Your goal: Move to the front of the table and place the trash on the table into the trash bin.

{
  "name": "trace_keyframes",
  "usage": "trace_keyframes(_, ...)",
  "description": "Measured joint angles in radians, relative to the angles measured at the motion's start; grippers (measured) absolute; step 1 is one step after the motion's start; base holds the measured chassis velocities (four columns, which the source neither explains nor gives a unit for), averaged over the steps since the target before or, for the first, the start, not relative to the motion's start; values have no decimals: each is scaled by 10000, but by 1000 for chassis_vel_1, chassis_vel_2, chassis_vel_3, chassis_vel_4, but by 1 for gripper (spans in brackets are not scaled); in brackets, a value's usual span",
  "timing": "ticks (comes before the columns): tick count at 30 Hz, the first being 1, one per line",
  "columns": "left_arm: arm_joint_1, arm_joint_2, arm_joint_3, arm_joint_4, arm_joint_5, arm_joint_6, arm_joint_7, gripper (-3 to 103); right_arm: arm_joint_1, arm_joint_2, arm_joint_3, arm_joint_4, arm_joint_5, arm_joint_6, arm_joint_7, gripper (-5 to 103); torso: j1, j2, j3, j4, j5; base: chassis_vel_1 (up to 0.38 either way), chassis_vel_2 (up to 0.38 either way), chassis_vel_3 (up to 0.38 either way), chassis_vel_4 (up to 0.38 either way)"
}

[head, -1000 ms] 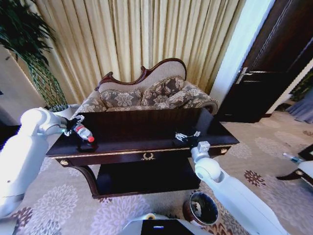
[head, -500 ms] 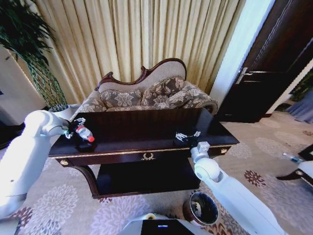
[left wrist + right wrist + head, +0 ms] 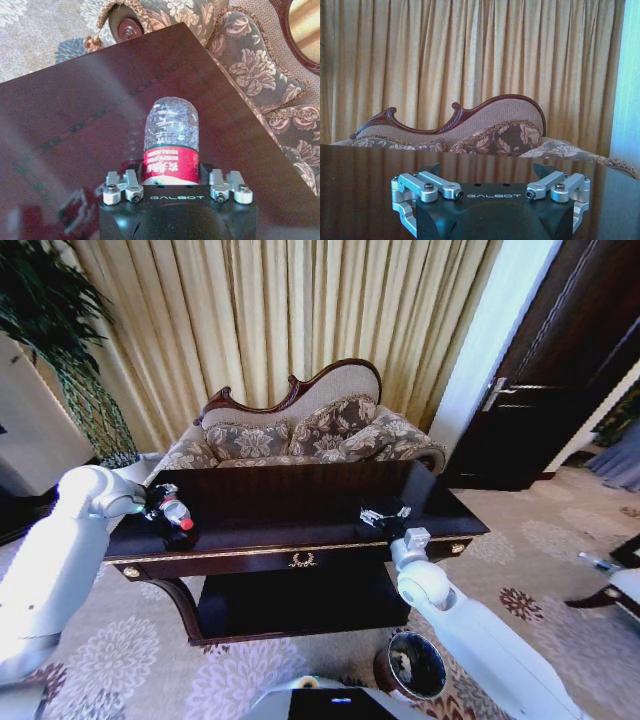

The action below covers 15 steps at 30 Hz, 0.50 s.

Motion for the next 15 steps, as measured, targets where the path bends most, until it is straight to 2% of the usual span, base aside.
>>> trace_keyframes(2,0,-54,0,-4,-1,-12,12,51,123,-103,1,-27,92,2,-22,100,0,0,0,1,1,0,0,0,0)
trace_keyframes(3,0,-54,0,-4,-1,-12,12,51,123,-103,1,-27,92,2,-22,100,0,0,0,1,1,0,0,0,0)
trace_keyframes(5,3,-92,-1,-18,10,-14,23,43,172,-161,27,-30,126,6,-29,100,0,0,-1,0,3,0,0,0,0)
trace_keyframes(8,33,-99,-2,-40,114,3,86,36,160,-169,45,-25,129,7,-29,100,-1,0,-1,0,2,0,0,0,0)
trace_keyframes(10,211,-63,-33,-227,827,183,526,33,82,-152,71,28,133,9,-9,100,0,0,0,-4,-4,0,0,0,0)
trace_keyframes(11,211,-63,-33,-227,827,183,526,33,82,-152,71,28,133,9,-9,100,0,0,0,-4,-4,0,0,0,0)
trace_keyframes(13,534,23,-159,-645,2071,276,1349,28,29,-141,108,157,194,6,66,100,1,0,1,0,-5,0,0,0,0)
trace_keyframes(14,837,96,-226,-1003,3212,277,2009,27,18,-141,139,291,302,-22,138,100,0,0,0,1,-2,0,0,0,0)
trace_keyframes(15,837,96,-226,-1003,3212,277,2009,27,18,-141,139,291,302,-22,138,100,0,0,0,1,-2,0,0,0,0)
